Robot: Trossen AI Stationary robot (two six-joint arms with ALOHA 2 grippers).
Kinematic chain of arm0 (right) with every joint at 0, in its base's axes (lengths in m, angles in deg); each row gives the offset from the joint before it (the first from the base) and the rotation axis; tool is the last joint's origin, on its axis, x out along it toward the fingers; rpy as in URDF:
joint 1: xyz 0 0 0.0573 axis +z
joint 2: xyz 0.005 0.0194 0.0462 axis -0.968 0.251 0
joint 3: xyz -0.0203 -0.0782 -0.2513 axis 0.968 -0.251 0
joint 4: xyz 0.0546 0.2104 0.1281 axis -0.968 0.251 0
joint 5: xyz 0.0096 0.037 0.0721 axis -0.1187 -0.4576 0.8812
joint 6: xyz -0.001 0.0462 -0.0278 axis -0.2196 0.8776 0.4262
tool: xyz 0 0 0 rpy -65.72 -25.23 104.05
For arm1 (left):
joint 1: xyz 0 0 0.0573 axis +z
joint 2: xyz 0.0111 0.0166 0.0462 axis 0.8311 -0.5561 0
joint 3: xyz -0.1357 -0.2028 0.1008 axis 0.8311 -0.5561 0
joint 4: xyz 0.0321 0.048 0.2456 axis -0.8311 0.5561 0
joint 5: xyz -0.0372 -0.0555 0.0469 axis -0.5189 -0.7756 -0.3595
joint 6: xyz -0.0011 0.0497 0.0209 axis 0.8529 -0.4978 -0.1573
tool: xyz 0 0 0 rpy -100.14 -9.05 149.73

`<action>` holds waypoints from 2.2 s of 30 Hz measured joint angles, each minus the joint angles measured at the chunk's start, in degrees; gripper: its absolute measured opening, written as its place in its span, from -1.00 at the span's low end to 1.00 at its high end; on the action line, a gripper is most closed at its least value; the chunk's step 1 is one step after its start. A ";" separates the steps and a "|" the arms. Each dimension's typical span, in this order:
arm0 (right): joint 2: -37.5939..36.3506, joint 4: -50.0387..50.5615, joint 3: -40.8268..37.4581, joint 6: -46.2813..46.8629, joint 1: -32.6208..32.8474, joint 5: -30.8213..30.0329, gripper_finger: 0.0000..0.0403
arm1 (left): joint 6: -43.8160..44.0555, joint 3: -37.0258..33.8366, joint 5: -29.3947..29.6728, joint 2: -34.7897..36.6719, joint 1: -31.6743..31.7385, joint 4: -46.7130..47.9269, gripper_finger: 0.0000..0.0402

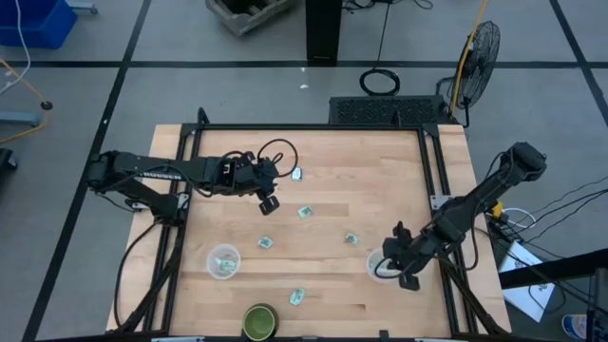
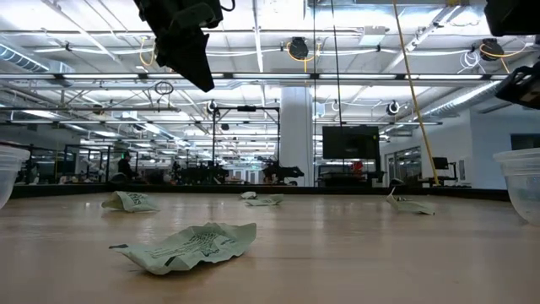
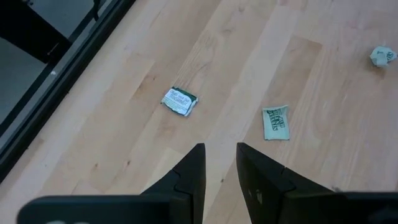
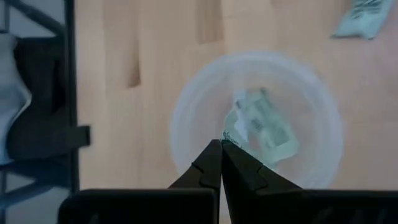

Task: Pick and place Stevia / Truvia into bins
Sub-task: Put the white stevia packet into the right transparent container, then put the green truvia packet into the left transparent container

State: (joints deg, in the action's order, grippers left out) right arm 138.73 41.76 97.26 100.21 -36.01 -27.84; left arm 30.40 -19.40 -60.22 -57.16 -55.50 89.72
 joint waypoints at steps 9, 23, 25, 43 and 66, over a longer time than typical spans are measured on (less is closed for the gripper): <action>-0.02 -5.08 -2.92 0.79 -0.10 -0.75 -0.91 | 0.15 0.00 0.00 0.00 0.00 0.00 -0.52; -2.69 -9.91 -6.21 -1.88 -0.12 -0.86 -0.58 | 0.00 0.00 0.02 0.00 0.01 0.00 -0.52; -4.33 -10.86 -6.21 -4.45 -0.12 -1.93 -0.55 | -0.01 0.00 0.03 0.00 0.02 -0.08 -0.52; -17.06 -12.50 -6.21 -43.78 -13.62 -37.39 -0.53 | 1.05 -0.39 -0.16 -0.86 1.42 -6.32 -0.52; -17.41 -33.24 -17.33 -54.34 -36.34 -24.53 -0.54 | -11.39 -3.98 -6.15 -29.27 11.27 -31.65 -0.52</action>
State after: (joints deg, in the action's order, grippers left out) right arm 121.32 8.52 79.93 45.88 -72.36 -52.37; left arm 19.01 -23.38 -66.37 -86.43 -44.23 58.08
